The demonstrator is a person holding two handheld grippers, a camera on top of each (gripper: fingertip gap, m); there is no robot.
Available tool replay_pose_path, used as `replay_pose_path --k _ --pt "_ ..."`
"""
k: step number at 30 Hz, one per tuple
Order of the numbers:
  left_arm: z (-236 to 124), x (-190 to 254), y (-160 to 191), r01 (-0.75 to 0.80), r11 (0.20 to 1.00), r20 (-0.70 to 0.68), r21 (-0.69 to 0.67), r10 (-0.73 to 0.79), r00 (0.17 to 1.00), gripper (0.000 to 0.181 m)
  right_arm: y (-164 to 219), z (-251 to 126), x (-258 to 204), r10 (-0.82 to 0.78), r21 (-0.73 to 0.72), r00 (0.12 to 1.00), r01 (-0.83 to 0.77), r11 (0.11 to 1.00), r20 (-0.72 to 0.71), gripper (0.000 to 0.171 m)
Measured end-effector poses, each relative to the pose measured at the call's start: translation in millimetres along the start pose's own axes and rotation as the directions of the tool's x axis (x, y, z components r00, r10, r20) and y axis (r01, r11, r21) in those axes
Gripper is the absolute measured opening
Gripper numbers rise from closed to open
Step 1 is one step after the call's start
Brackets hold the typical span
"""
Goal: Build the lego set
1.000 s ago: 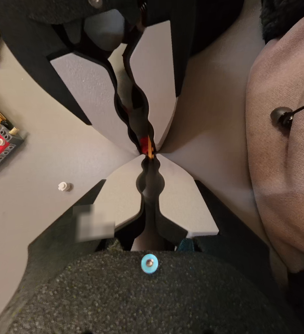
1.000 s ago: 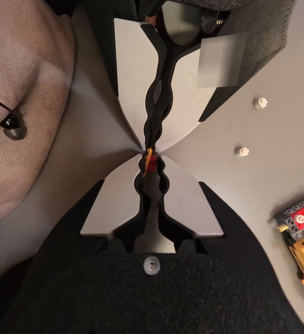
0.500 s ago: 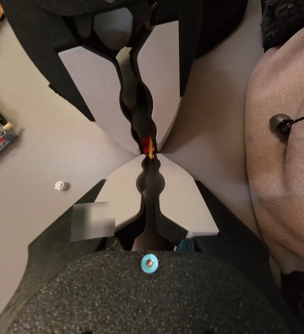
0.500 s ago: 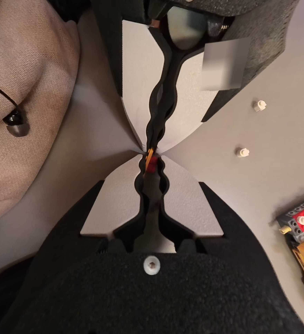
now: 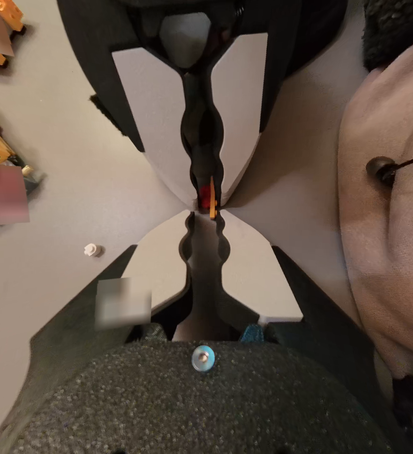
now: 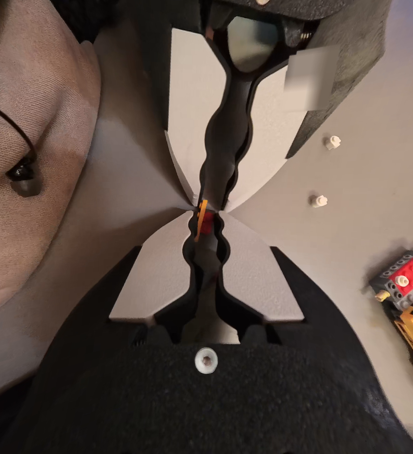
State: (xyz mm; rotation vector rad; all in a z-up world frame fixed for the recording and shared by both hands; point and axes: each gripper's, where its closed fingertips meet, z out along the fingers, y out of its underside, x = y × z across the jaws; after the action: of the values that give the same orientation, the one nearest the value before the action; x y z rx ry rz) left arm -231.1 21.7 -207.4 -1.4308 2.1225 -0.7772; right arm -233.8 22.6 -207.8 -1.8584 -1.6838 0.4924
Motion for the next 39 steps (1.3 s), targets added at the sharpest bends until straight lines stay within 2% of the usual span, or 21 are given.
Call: replay_pose_path --k 3,11,19,27,32,35,37,39 --pt "0 4 -1 -0.004 1.000 -0.024 -0.001 0.004 1.000 0.005 -1 -3 0 -0.024 0.032 0.998 0.026 0.999 -0.063 0.013" --pt "-9 3 -9 -0.134 0.991 0.086 0.016 0.132 0.987 0.005 -4 -13 -1 -0.112 0.031 0.975 0.120 0.992 -0.192 0.013" --pt "-6 13 -4 -0.253 0.967 0.079 -0.034 0.254 0.964 0.005 -2 -6 -14 -0.268 -0.028 0.938 0.268 0.963 -0.220 0.012" --pt "-2 14 -1 -0.184 0.982 0.040 -0.035 0.186 0.982 0.005 -2 -5 -16 -0.254 -0.030 0.953 0.253 0.967 -0.162 0.012" --pt "-2 12 0 -0.065 0.998 0.001 -0.017 0.065 0.998 0.005 -1 -3 -15 -0.139 0.027 0.987 0.141 0.990 -0.082 0.012" --pt "-1 10 0 -0.033 0.999 -0.001 -0.013 0.033 0.999 0.006 -1 -3 -15 -0.131 0.033 0.989 0.133 0.991 -0.063 0.011" --pt "0 8 0 -0.016 1.000 -0.007 -0.011 0.016 1.000 0.007 -2 -2 -15 -0.120 0.048 0.991 0.123 0.991 -0.058 0.008" --pt "-1 9 -1 -0.069 0.997 0.004 -0.026 0.069 0.998 0.006 -2 -3 -16 -0.128 0.050 0.991 0.131 0.990 -0.049 0.008"
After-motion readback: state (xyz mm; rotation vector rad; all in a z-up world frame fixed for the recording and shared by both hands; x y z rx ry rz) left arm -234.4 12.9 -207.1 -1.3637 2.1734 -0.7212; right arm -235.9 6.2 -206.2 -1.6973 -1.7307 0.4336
